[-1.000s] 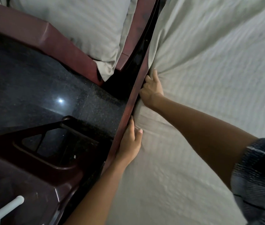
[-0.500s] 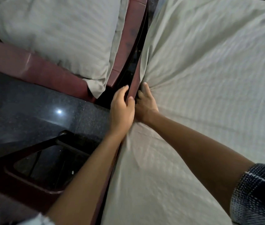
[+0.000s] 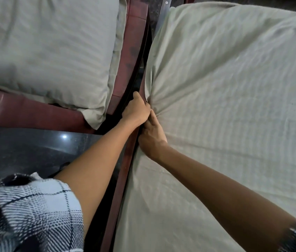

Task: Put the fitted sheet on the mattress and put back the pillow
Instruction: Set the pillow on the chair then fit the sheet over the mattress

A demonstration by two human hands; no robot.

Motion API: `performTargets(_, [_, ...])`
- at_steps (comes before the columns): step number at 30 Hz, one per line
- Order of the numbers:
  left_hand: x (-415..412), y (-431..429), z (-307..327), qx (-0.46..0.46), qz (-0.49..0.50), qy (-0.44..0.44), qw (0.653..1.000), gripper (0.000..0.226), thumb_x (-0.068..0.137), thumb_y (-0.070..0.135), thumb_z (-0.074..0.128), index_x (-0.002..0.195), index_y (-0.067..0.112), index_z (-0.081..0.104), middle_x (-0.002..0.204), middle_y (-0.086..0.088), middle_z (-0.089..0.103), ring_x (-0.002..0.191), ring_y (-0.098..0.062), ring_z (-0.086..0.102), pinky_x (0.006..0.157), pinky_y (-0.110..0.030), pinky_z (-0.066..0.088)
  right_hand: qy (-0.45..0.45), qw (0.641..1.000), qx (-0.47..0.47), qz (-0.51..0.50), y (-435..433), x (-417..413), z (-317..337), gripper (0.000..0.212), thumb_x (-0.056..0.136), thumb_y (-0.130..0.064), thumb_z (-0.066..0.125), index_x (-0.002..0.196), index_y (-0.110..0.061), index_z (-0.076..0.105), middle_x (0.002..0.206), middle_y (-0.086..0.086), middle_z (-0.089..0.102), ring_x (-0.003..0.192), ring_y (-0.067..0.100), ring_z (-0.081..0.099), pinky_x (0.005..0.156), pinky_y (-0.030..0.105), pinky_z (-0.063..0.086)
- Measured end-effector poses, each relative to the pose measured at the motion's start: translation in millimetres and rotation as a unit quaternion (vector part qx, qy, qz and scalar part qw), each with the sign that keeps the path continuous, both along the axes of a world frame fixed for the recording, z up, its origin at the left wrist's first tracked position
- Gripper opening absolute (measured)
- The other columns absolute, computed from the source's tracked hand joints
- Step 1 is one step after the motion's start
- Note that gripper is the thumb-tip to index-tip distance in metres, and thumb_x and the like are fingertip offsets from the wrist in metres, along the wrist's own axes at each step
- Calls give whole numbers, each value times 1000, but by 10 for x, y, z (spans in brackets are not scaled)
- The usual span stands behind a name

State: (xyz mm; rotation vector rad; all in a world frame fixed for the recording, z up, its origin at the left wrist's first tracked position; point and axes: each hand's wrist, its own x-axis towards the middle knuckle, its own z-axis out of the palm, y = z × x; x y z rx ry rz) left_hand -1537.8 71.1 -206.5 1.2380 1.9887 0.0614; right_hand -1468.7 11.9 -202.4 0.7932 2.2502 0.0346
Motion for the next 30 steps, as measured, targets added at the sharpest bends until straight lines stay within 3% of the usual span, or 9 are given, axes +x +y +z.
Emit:
performTargets(4, [97,245,-37,71,-48,88,992,84,89,7,53,150,25,-2,134,-13,44,112,-35,53,84,-46,44,88,994,-47,-36,46,102,170,45,101,-30,32,143,-17,38,153,8,28,145,31,7,116,52,-11])
performTargets(7, [121,357,-73,90,-57,97,990,94,86,2,51,148,34,-12,126,-11,50,107,-33,56,82,-44,45,209,973,-76,-60,138,327,359,40,90,-15,41,128,-12,54,137,12,49,138,29,30,118,47,5])
performTargets(9, [138,311,-119,102,-17,99,990,87,85,2,48,150,31,-1,120,-12,57,107,-33,57,83,-43,45,331,935,-54,-116,234,493,458,41,78,-11,36,105,-8,67,109,12,65,113,31,56,105,45,34])
performTargets(10, [148,280,-123,113,13,102,988,80,85,2,47,149,28,9,119,-12,58,108,-34,58,84,-43,45,390,907,-20,-159,326,564,499,46,73,-13,29,92,-5,70,95,13,68,95,33,64,89,43,47])
performTargets(12, [168,206,-153,128,42,109,985,68,85,1,46,145,23,23,117,-13,60,107,-35,59,84,-43,46,446,871,37,-202,536,651,464,50,70,-14,23,83,-1,70,87,15,69,82,34,66,68,38,53])
performTargets(17, [172,200,-185,148,34,112,982,64,88,2,42,145,23,24,119,-13,60,106,-35,59,85,-44,46,334,934,51,-115,1202,621,262,42,78,1,36,109,-3,63,121,10,59,115,30,52,94,40,38])
performTargets(21, [137,215,-190,142,40,85,985,66,88,5,44,146,26,22,116,-13,61,105,-35,59,86,-44,47,224,965,100,-96,1355,473,221,40,90,-14,41,127,-14,55,136,4,46,129,29,35,111,52,16])
performTargets(26, [83,231,-196,147,70,18,986,72,87,19,52,148,35,18,108,-10,64,101,-32,60,87,-40,48,133,977,133,-102,1446,525,110,42,99,-30,36,140,-32,41,150,-12,31,143,30,13,109,64,-4])
performTargets(30, [64,226,-162,160,133,-68,976,64,82,30,48,144,32,35,117,-3,65,104,-24,59,81,-24,42,87,983,115,-113,1528,459,115,42,99,-36,36,140,-39,38,150,-13,30,145,34,7,107,66,-8])
